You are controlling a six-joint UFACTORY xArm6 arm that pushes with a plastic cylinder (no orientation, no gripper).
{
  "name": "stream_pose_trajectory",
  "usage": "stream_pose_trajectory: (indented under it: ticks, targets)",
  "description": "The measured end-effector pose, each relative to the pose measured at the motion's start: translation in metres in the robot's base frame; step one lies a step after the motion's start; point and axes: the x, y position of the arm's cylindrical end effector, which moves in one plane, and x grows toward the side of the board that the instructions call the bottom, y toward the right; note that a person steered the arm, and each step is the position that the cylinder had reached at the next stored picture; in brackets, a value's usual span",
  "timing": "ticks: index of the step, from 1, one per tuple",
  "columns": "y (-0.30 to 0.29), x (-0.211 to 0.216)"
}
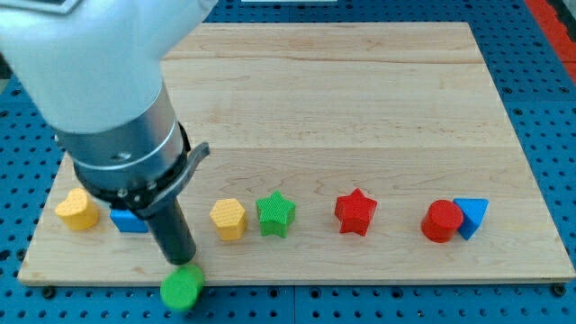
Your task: Adjust the hexagon red circle and triangle in a horizontal line
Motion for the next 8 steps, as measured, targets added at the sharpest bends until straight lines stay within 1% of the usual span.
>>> stream_pose_trajectory:
  ticks: [1, 2, 3, 4, 5, 6, 7, 8]
  targets:
    - [0.009, 0.003]
    - [0.078, 0.019]
    - [0.099, 0.002]
    - [0.076, -0.004]
    - [0.069, -0.024]
    - [0.044, -0.012]
    - [0.066, 0.005]
    - [0.175, 0.008]
